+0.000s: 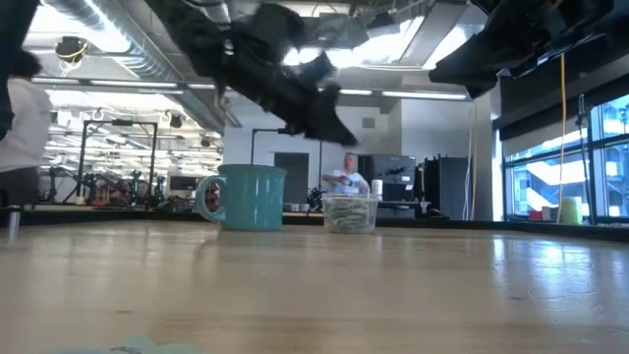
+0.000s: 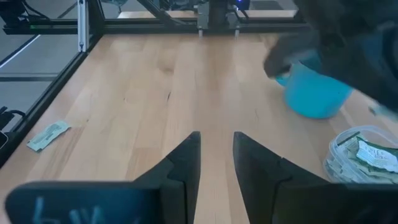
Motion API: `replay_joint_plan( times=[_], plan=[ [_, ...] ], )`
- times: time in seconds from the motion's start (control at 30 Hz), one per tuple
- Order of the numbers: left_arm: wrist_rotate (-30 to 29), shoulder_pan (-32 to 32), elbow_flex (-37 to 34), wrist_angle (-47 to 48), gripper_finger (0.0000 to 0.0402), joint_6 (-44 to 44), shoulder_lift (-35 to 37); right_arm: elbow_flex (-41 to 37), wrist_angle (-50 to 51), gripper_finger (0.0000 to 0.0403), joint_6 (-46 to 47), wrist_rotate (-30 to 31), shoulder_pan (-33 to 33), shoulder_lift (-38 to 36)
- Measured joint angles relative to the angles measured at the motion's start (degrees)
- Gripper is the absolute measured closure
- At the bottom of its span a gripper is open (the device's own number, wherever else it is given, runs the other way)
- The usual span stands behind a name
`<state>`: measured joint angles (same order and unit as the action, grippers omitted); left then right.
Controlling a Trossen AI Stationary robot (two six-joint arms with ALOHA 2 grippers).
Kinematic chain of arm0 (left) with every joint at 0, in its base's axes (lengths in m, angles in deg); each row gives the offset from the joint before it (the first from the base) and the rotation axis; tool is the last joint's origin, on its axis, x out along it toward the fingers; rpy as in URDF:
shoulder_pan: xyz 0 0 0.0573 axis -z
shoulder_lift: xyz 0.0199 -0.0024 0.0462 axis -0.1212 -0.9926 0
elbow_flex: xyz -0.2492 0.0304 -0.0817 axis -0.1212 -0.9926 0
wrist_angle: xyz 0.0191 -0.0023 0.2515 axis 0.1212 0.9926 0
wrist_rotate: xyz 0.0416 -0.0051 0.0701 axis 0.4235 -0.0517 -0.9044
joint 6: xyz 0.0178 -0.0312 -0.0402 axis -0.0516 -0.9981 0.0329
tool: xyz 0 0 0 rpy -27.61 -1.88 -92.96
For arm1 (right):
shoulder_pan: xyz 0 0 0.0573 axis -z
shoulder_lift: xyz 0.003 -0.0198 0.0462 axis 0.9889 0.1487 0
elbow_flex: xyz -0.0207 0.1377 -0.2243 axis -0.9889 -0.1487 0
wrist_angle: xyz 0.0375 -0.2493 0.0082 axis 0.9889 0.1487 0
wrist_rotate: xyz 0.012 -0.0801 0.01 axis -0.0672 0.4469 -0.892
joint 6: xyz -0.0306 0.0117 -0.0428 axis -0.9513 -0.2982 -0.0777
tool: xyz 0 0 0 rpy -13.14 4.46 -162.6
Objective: Pick and place items into bin
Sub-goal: Put the white stevia packet into the transparent bin
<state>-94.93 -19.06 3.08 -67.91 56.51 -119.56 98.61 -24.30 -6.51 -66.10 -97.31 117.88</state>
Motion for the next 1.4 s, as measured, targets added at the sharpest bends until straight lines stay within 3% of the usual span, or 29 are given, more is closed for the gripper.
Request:
replay_joint_plan(
  times=[0.27,0.7,1.0,1.2,1.4],
  plan=[
    [-0.6,-1.3,5.8,7.4,0.0398,-1.5,-7.0,0.0,1.1,0.0305,0.3,0.0,0.0,0.0],
    [-4.1,-1.5,5.7,13.1,0.0396,-3.0,-8.1,0.0,1.6,0.0305,0.5,0.0,0.0,0.0],
    [-3.6,-1.7,5.7,12.5,0.0345,-2.5,-8.0,0.0,1.5,0.0305,0.6,0.0,0.0,0.0],
    [-6.6,-1.5,5.7,12.5,0.0324,2.4,-2.0,0.0,1.5,0.0305,0.6,0.0,0.0,0.0],
    [0.7,1.4,5.7,17.1,0.0328,8.7,8.8,0.0,0.9,0.0305,-0.7,-1.7,-0.4,0.0]
  ],
)
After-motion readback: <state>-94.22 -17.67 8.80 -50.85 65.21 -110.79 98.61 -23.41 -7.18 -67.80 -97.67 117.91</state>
